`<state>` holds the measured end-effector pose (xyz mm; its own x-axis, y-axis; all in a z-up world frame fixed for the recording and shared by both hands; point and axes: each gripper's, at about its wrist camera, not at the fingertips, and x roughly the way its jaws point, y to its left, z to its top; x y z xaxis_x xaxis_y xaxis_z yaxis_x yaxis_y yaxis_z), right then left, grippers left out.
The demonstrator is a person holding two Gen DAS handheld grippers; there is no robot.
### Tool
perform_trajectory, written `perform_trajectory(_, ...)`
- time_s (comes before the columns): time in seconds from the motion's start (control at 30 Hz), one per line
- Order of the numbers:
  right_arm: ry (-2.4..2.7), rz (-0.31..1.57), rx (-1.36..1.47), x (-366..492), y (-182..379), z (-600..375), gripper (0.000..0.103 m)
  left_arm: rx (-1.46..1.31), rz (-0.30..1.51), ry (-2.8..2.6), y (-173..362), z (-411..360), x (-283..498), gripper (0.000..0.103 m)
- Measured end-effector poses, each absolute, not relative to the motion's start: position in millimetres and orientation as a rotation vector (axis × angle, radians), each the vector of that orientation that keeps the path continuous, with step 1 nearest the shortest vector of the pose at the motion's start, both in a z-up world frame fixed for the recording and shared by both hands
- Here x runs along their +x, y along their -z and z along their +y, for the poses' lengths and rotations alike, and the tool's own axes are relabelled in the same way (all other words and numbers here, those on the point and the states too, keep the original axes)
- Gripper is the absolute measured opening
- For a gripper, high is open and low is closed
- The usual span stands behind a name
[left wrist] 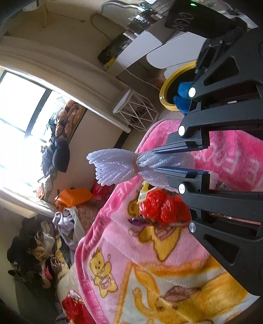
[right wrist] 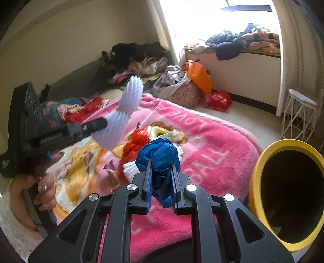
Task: Collect trash
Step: 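Carry the blue cloth and white bundle over the yellow bin with both tools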
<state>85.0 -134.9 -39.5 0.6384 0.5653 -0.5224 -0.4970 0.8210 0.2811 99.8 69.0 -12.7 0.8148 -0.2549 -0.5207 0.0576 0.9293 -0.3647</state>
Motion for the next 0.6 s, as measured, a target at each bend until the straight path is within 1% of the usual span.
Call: perform_trajectory(0.6, -0.408, 0.585, 0.234, 103, 38, -218, 0.015, -0.265, 0.62, 0.276, 15, 5, 104, 0.009)
